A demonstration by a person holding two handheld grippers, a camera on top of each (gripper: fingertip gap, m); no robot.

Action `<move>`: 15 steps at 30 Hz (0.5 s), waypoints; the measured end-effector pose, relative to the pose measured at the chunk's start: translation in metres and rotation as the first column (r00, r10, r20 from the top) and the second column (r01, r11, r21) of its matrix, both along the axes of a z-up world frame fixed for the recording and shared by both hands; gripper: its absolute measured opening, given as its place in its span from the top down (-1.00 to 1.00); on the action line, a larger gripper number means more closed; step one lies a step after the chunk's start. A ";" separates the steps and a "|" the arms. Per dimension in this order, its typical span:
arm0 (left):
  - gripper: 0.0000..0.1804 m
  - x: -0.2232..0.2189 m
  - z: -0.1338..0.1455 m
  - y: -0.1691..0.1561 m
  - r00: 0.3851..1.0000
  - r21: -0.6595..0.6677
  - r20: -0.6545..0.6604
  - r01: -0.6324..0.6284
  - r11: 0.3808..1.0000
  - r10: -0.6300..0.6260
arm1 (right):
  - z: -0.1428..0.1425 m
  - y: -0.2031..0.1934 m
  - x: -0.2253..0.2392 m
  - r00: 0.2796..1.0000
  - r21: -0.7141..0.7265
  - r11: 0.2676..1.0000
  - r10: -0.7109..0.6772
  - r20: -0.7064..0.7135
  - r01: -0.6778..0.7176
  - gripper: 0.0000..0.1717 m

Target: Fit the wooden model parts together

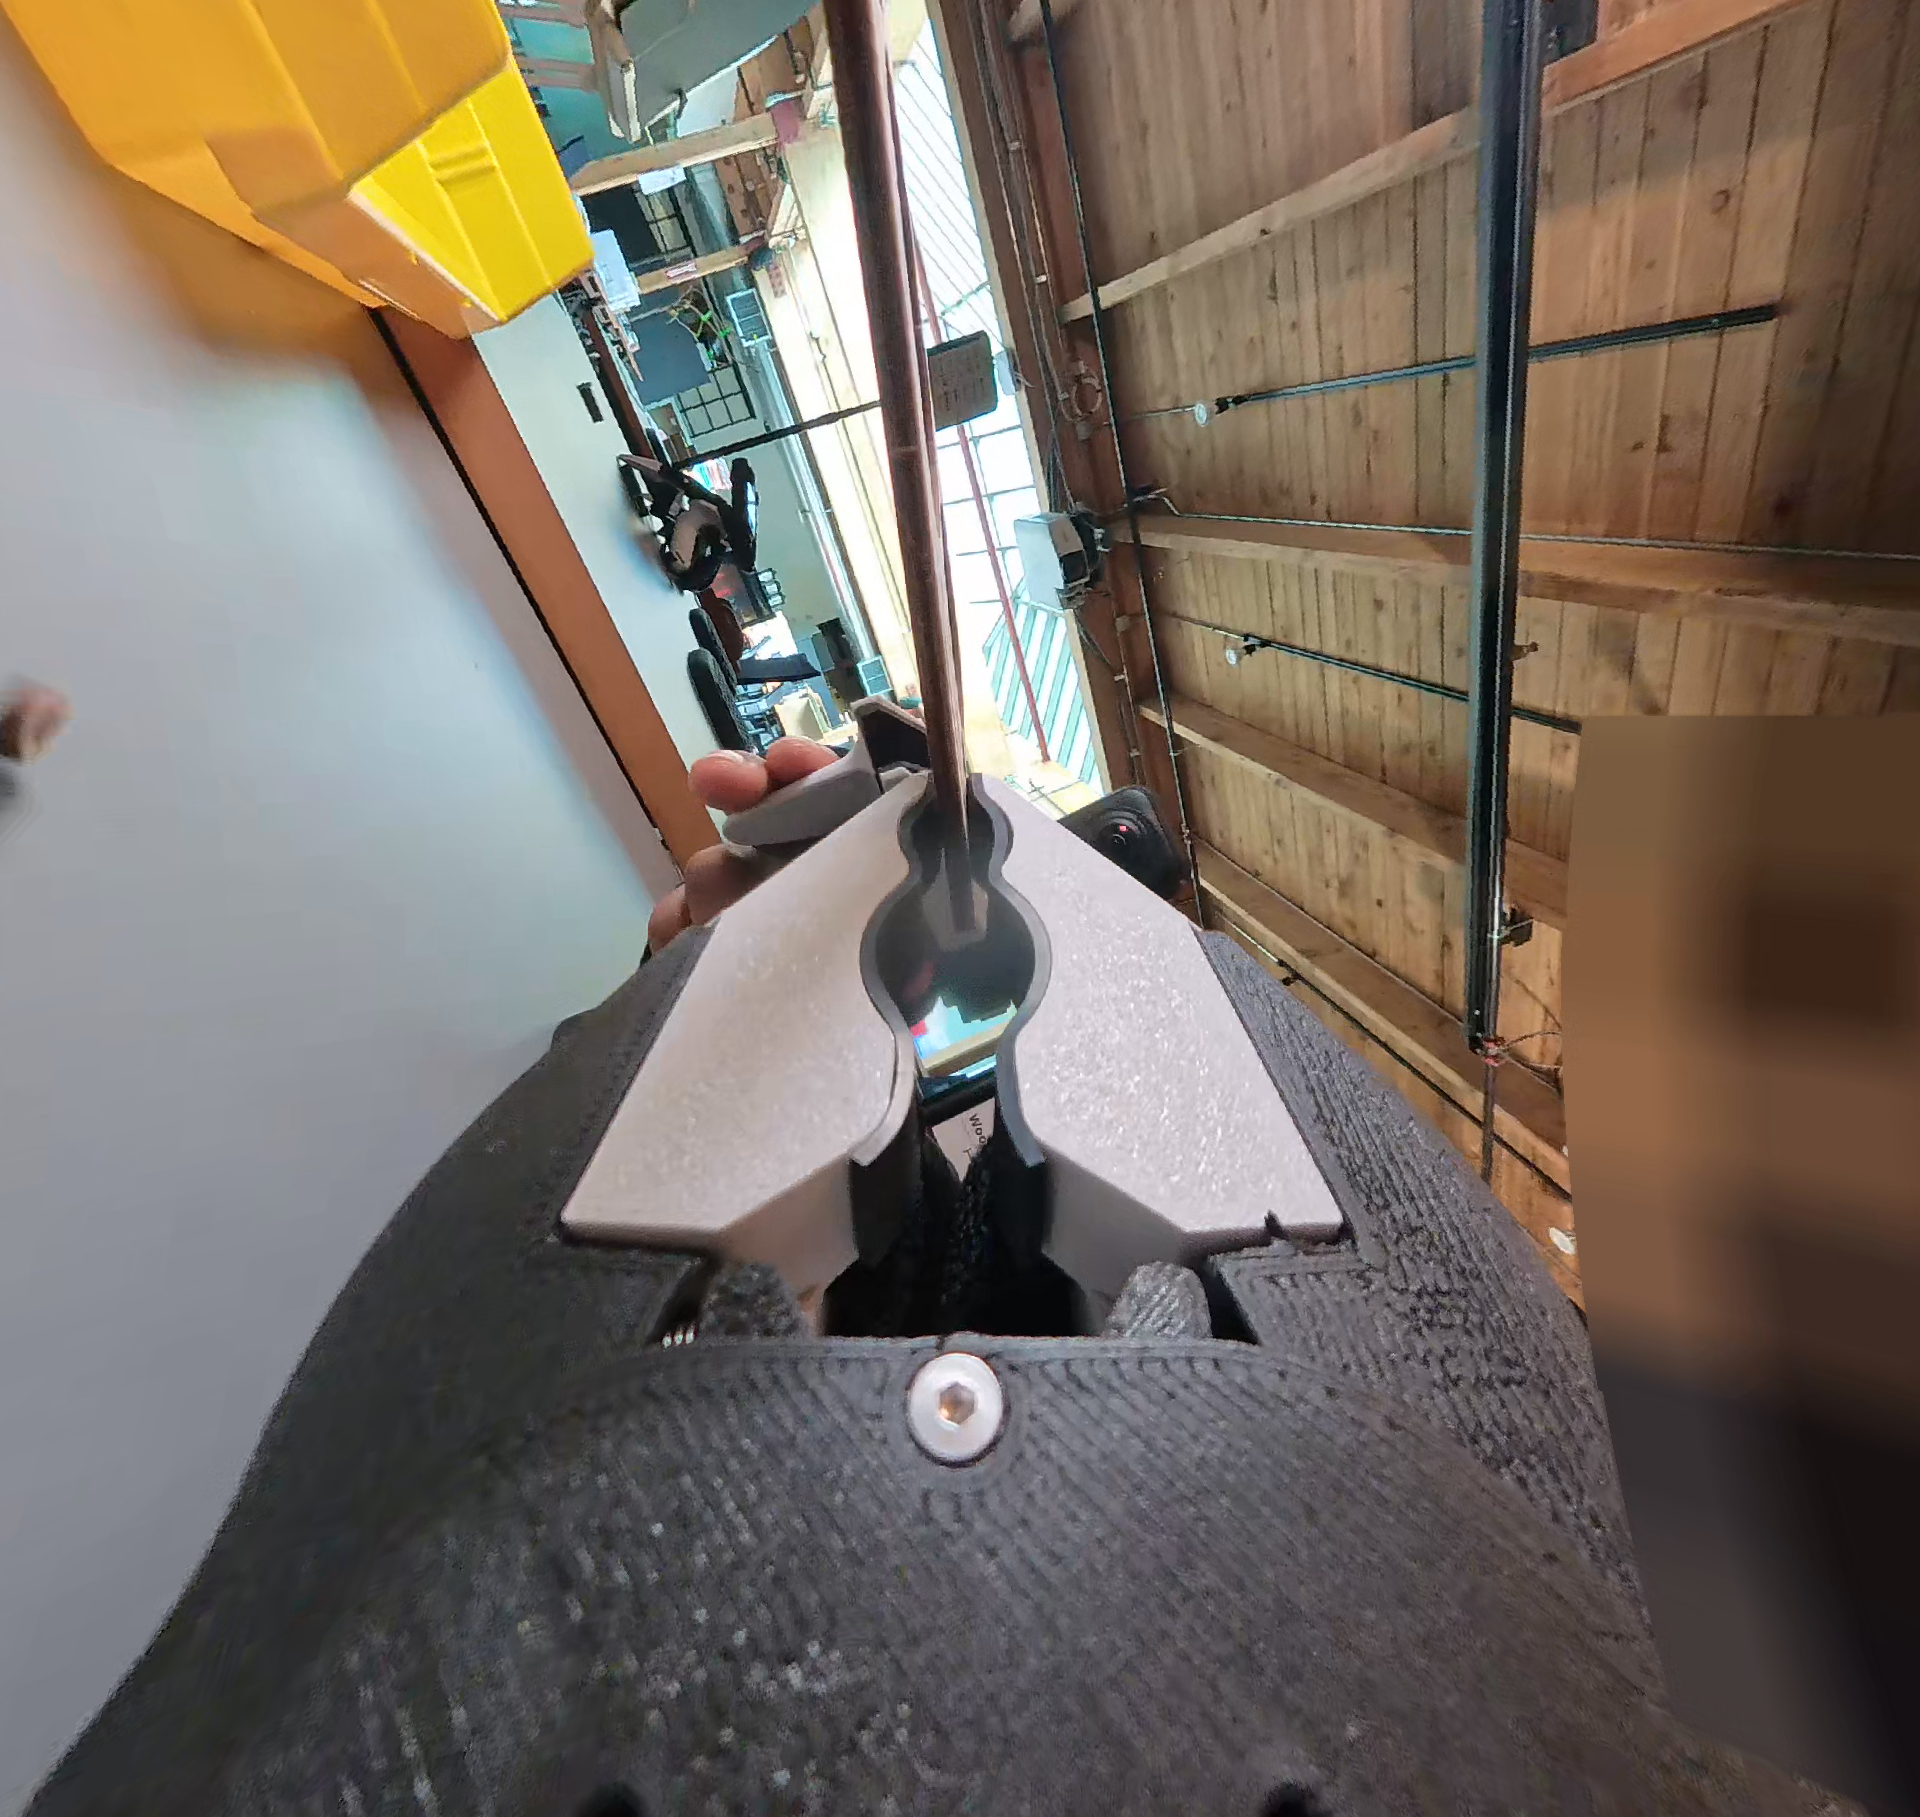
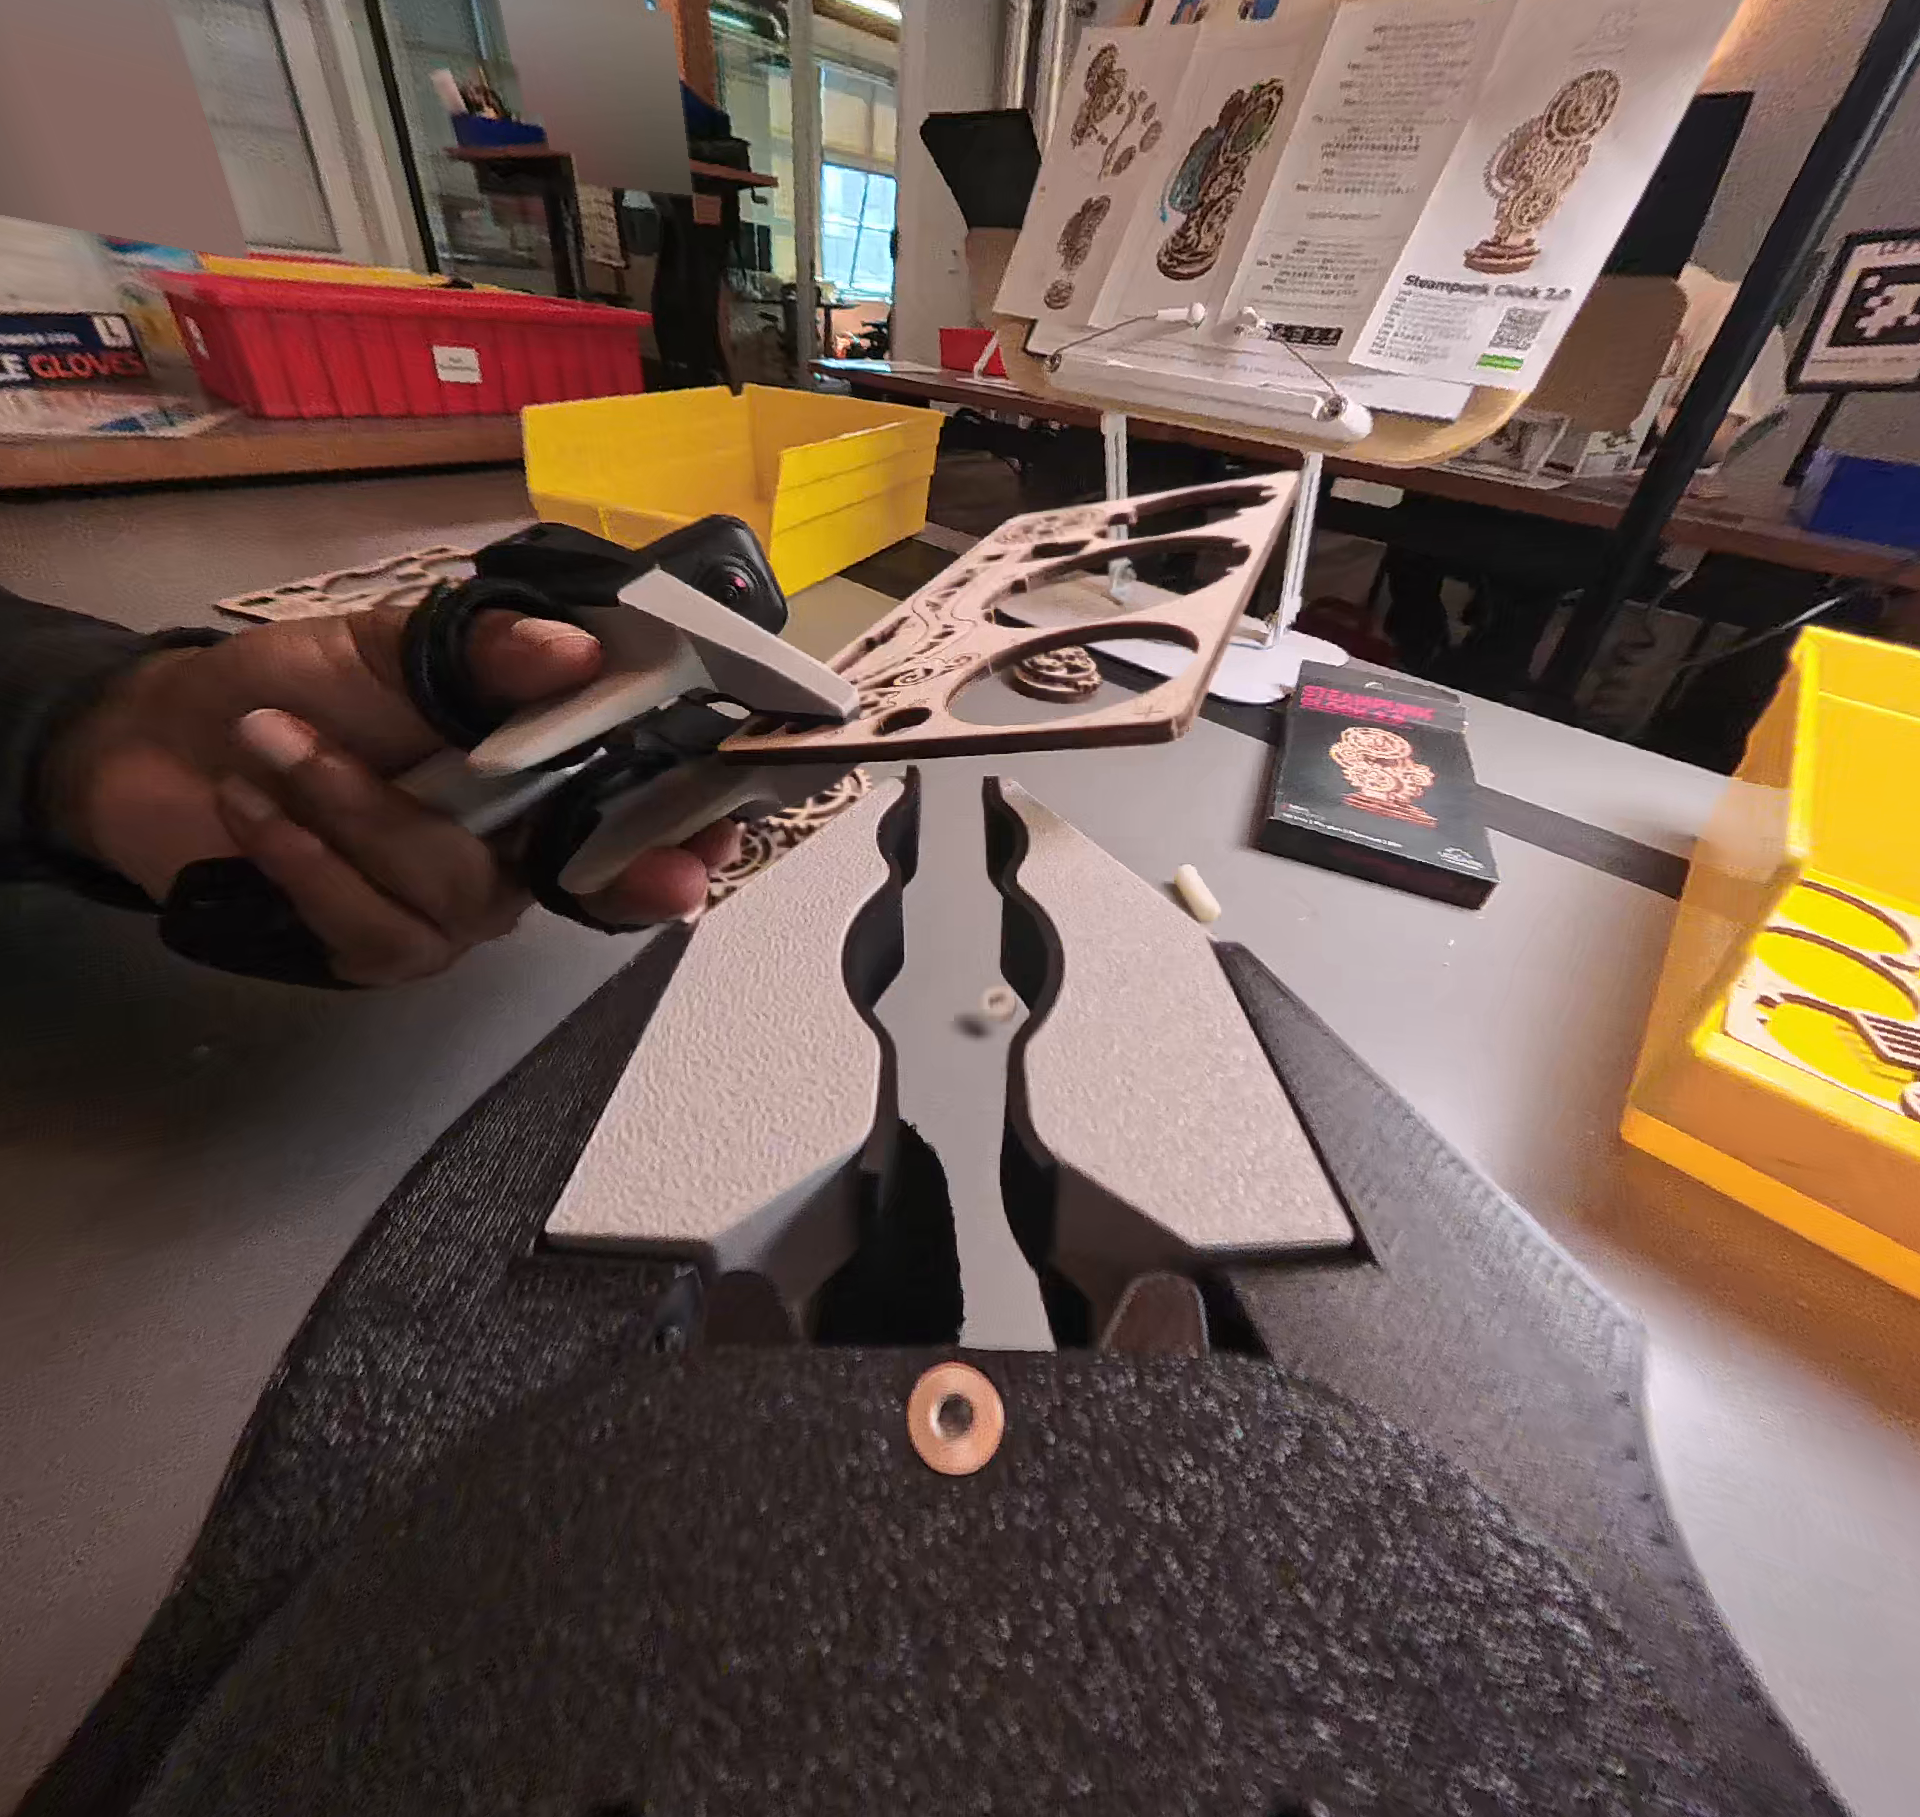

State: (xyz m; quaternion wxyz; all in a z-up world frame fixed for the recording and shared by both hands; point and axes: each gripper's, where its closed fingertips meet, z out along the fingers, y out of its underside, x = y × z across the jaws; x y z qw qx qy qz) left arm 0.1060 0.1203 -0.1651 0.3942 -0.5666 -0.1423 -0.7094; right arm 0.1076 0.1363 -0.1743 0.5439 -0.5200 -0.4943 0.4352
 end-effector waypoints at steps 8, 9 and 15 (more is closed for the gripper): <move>0.98 -0.053 0.028 0.010 0.988 0.091 -0.093 -0.117 0.989 0.125 | -0.012 0.012 0.002 0.999 -0.056 0.998 -0.034 0.034 0.036 0.88; 0.98 -0.065 0.035 0.009 0.977 0.126 -0.152 -0.130 0.983 0.149 | -0.012 0.014 0.002 0.999 -0.070 0.997 -0.038 0.032 0.040 0.88; 0.98 -0.145 0.018 -0.030 0.865 0.081 -0.487 -0.089 0.993 0.117 | -0.009 0.022 0.009 0.999 -0.130 0.990 -0.053 -0.008 0.051 0.88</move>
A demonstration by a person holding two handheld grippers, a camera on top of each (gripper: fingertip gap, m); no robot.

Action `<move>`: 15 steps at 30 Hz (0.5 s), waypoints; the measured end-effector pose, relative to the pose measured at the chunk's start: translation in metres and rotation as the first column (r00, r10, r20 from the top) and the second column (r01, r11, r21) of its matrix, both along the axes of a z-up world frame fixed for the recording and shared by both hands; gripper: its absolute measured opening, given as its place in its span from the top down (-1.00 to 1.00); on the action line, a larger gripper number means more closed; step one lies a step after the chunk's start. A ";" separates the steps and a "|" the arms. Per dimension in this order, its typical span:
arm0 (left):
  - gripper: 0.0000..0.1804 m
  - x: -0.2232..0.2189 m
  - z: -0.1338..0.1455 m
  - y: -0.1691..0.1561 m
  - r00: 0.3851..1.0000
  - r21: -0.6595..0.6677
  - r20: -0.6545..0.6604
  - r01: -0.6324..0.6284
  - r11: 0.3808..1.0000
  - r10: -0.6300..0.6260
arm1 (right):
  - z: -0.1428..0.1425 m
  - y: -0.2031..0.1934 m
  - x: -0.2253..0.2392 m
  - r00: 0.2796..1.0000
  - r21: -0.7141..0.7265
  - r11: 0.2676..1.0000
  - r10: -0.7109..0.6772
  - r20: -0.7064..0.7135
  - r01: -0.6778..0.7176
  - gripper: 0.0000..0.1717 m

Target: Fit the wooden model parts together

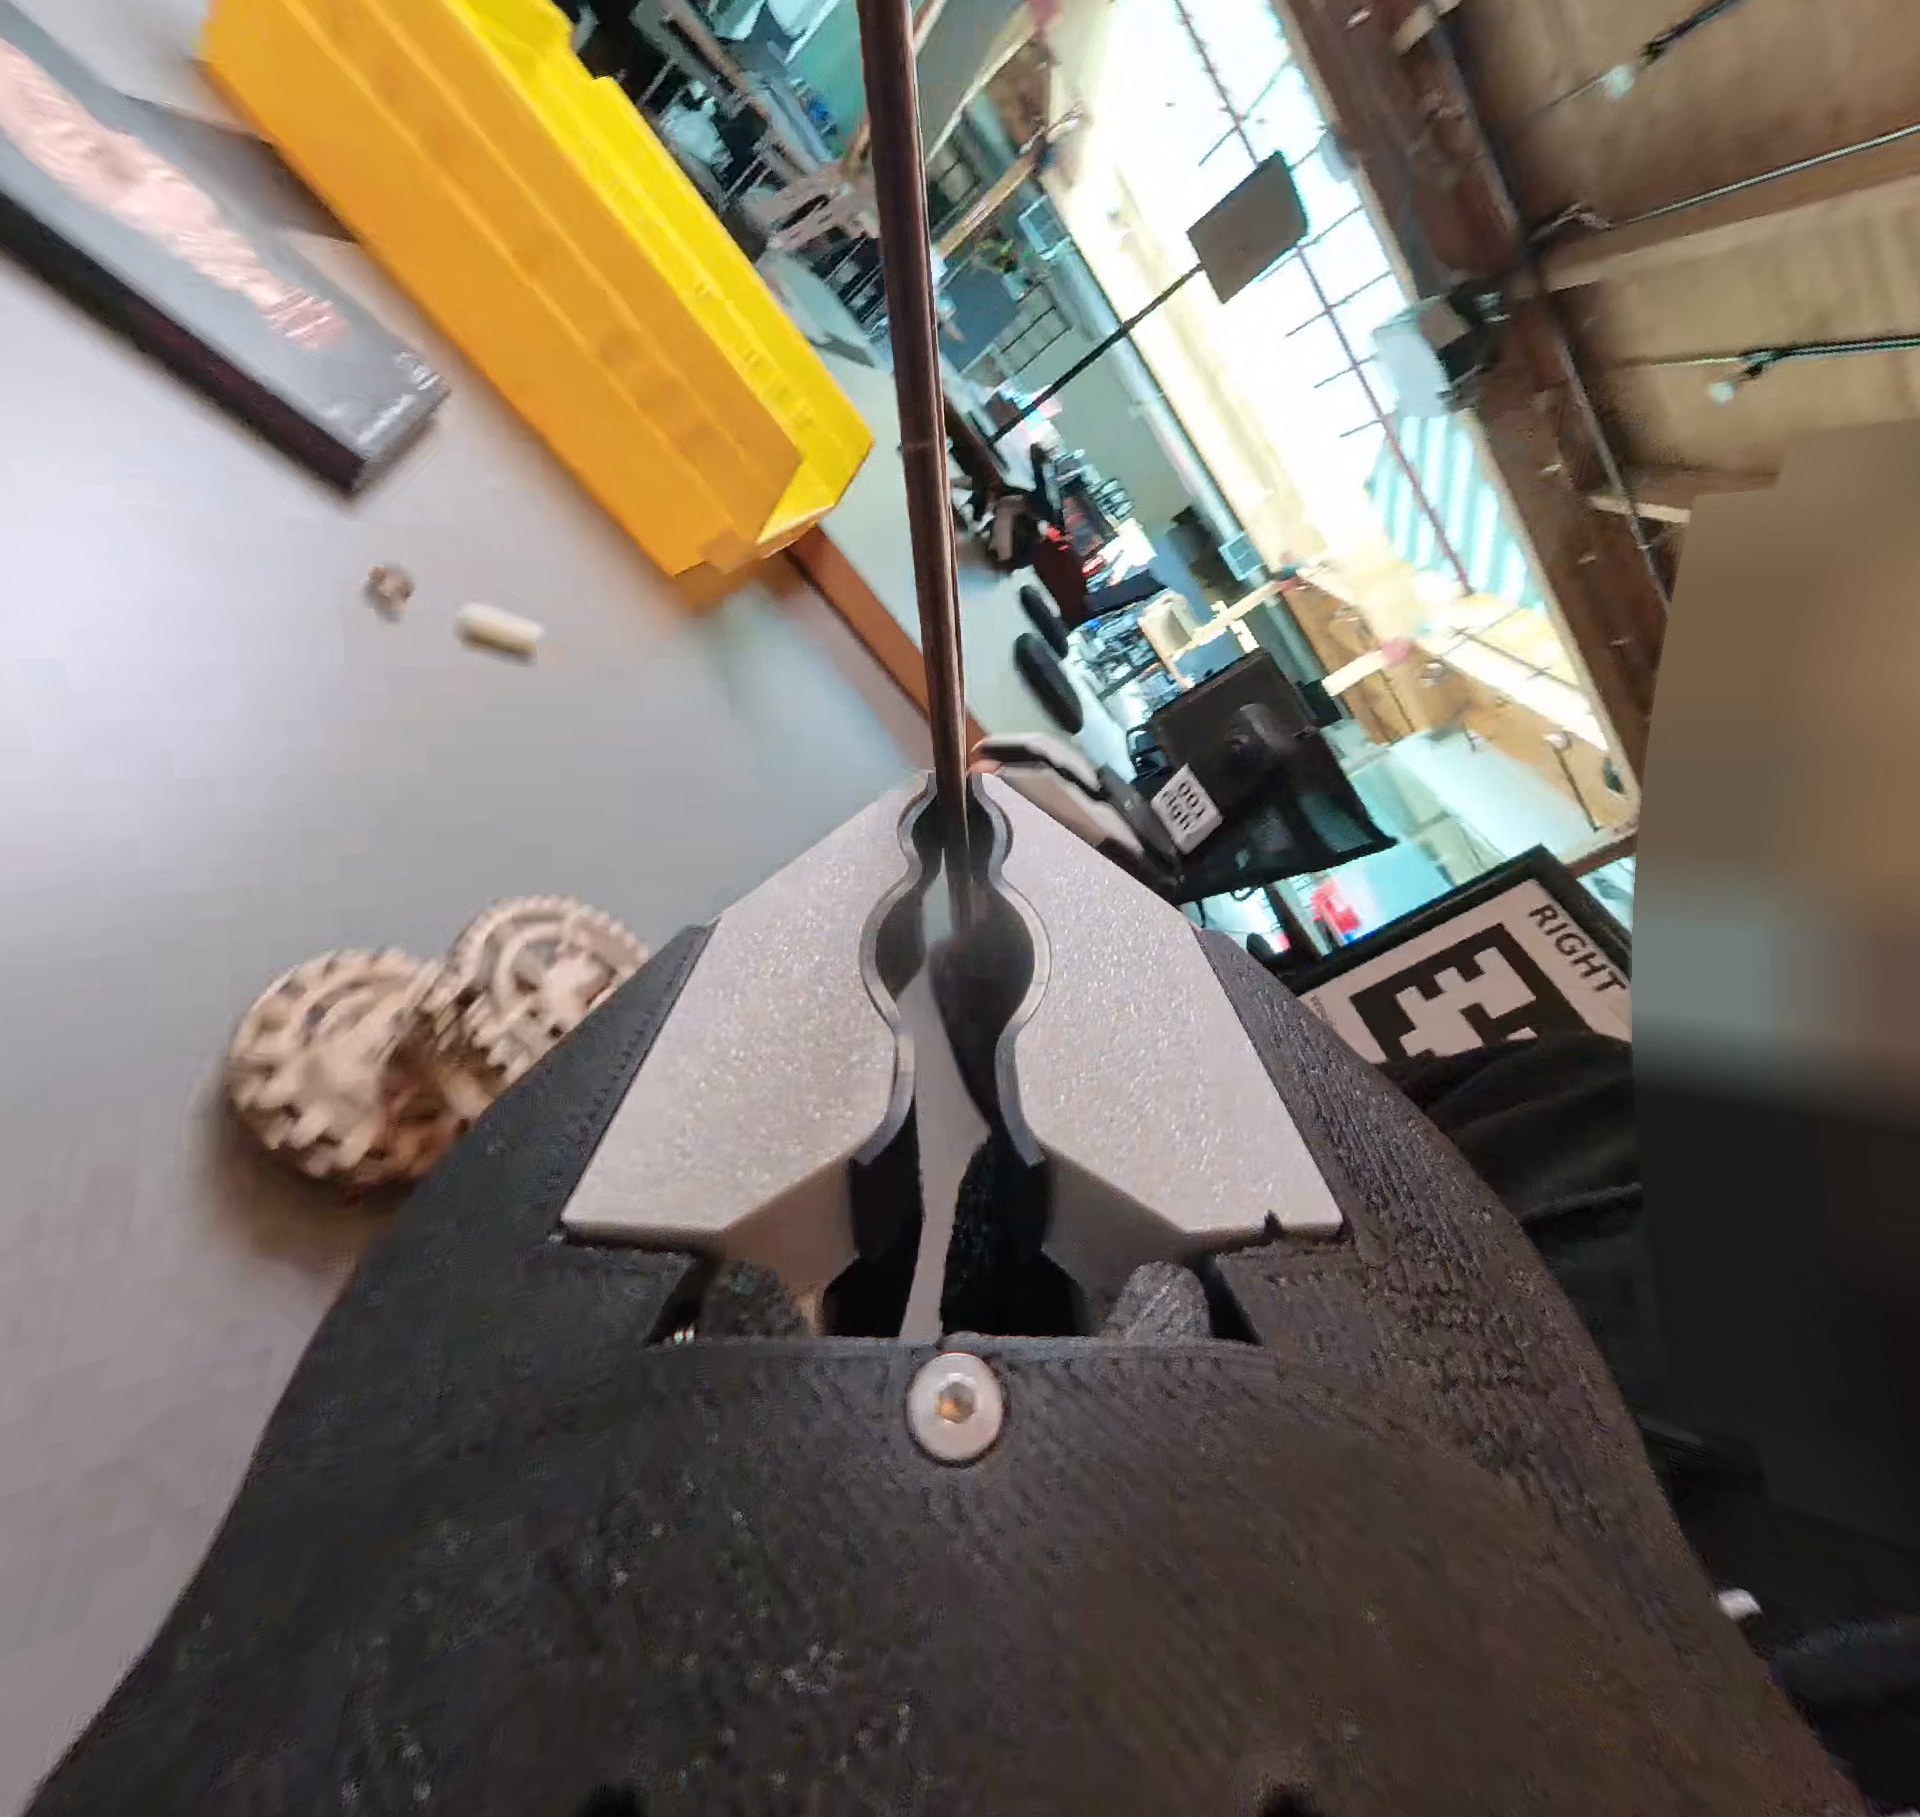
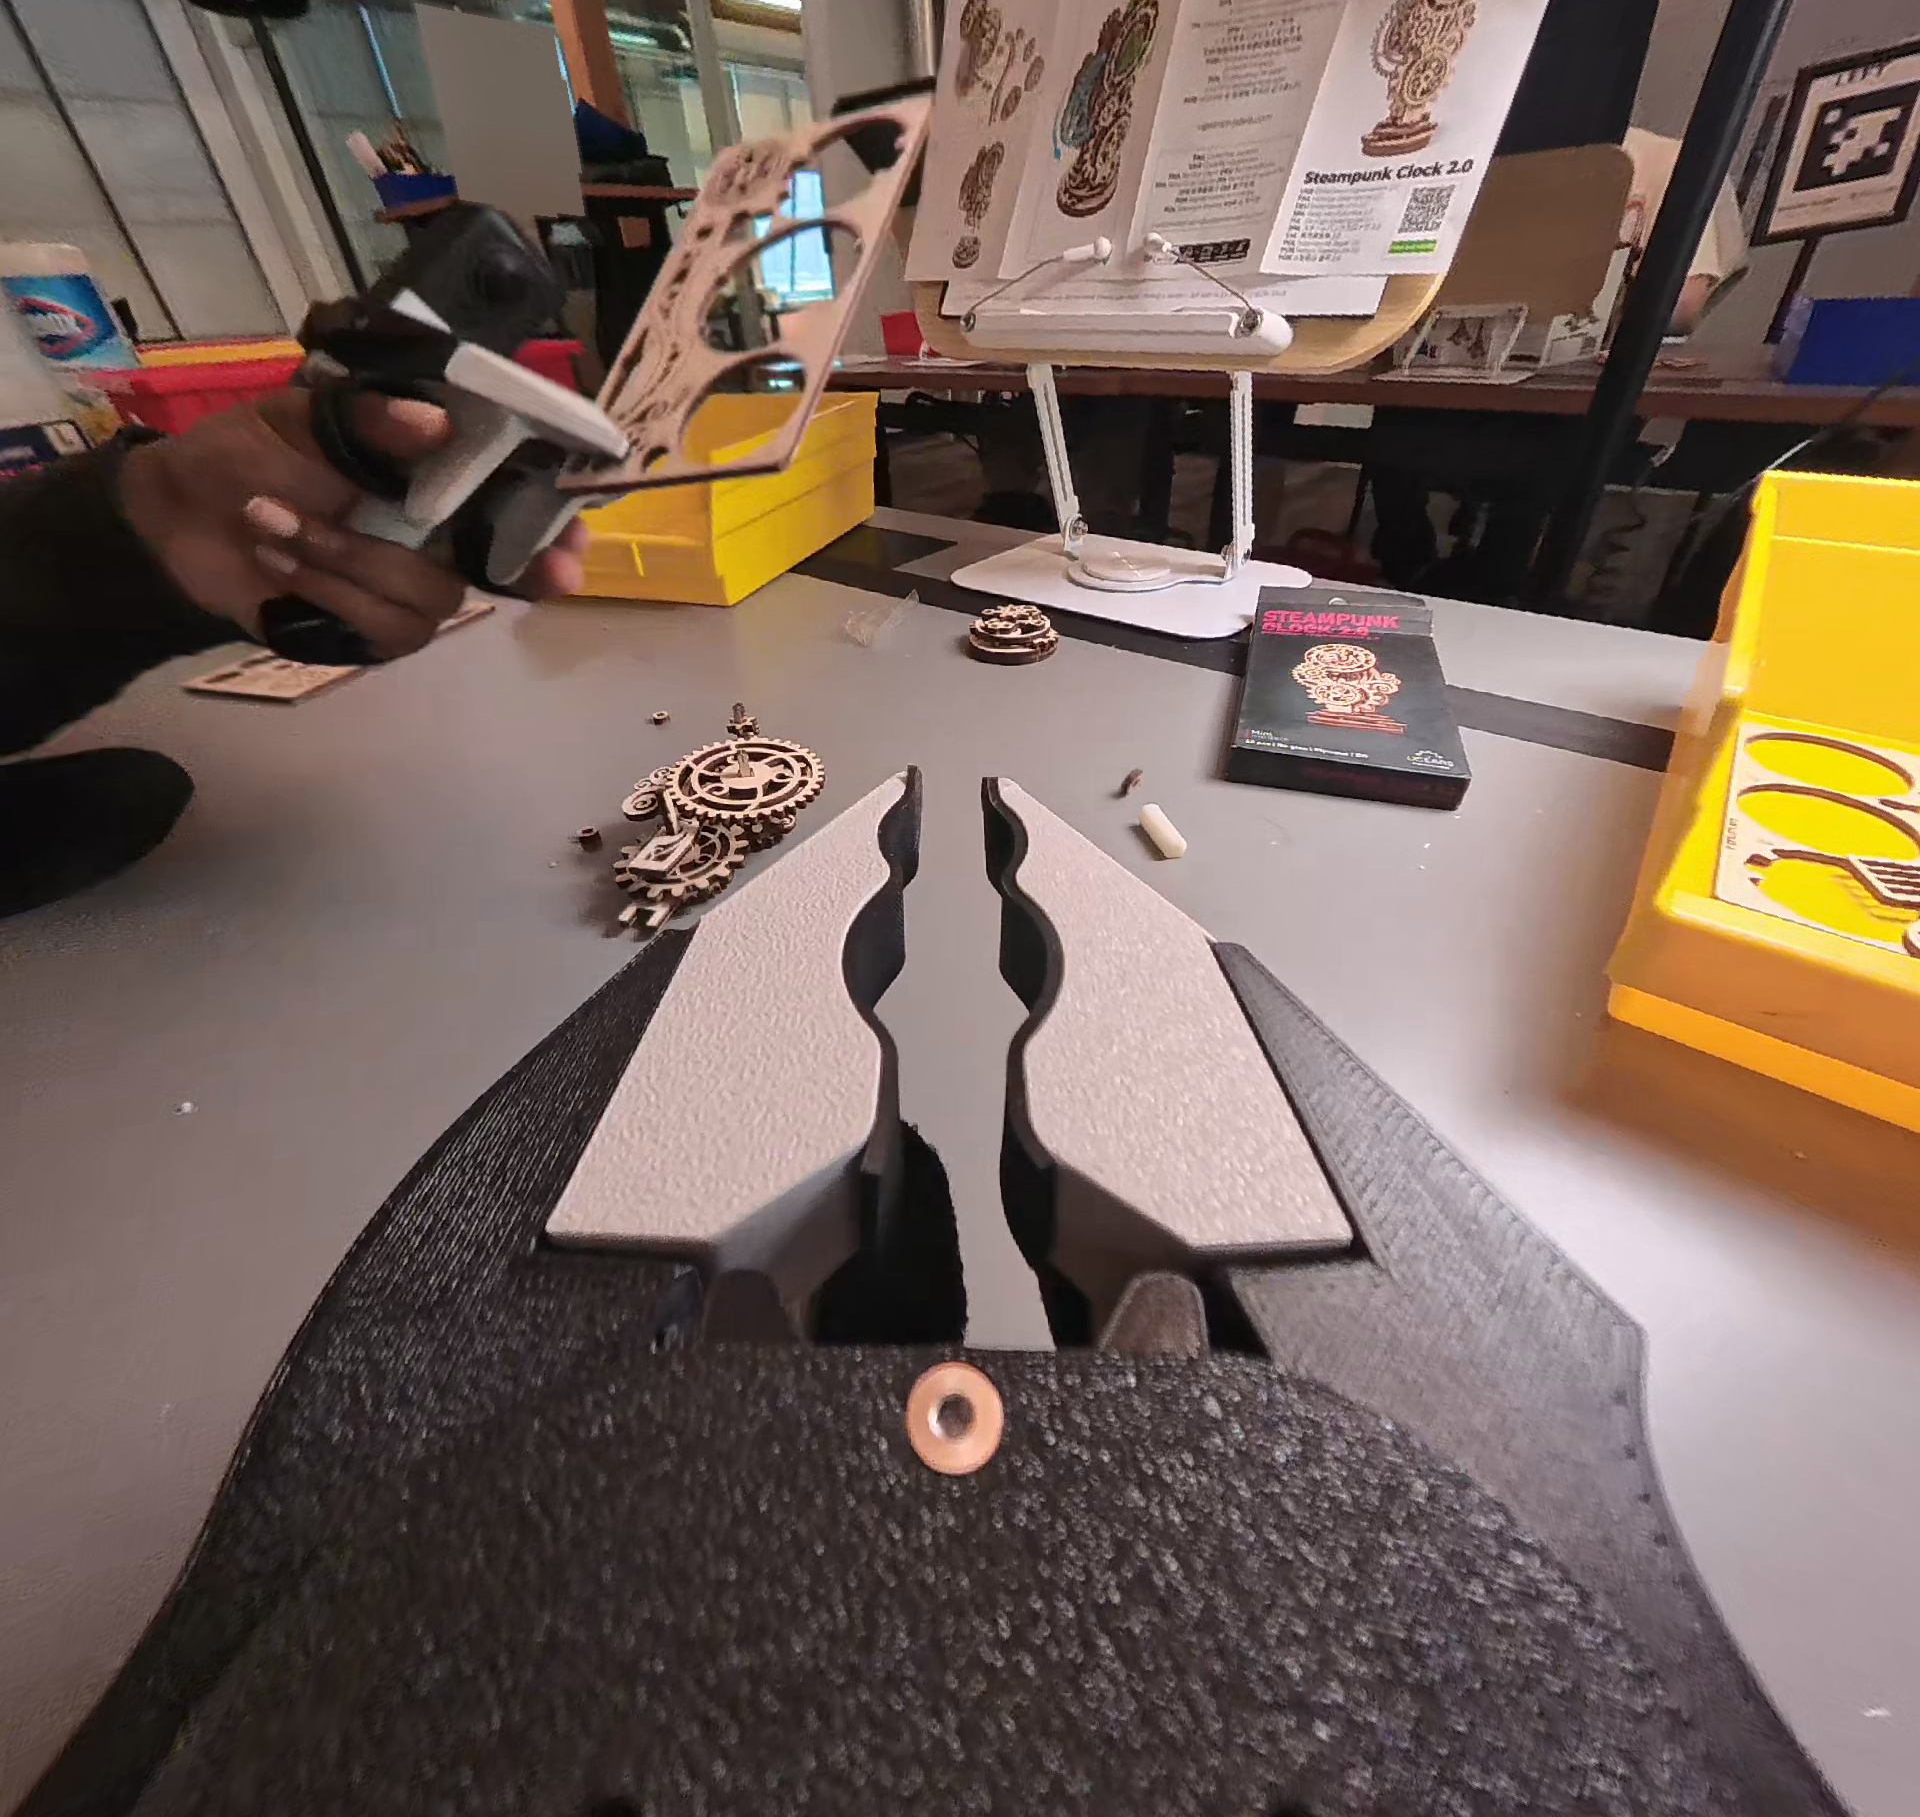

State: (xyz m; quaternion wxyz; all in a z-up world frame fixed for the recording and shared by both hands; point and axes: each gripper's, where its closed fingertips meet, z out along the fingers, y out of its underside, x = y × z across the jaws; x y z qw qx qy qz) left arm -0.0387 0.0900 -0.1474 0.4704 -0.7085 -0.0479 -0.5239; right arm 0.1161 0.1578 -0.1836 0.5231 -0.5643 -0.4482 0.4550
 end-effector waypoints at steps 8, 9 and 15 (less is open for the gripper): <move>0.97 -0.092 -0.093 -0.128 0.993 -0.435 0.022 -0.097 0.895 0.119 | -0.005 0.006 -0.002 0.999 -0.028 0.999 -0.021 0.036 0.022 0.89; 0.97 -0.100 -0.098 -0.139 0.988 -0.456 0.031 -0.119 0.882 0.149 | -0.009 0.007 -0.005 0.998 -0.027 0.999 -0.017 0.067 0.018 0.89; 0.77 -0.120 -0.119 -0.182 0.981 -0.534 -0.019 -0.174 0.827 0.194 | -0.028 0.015 -0.039 0.959 -0.018 0.999 0.050 0.280 -0.047 0.84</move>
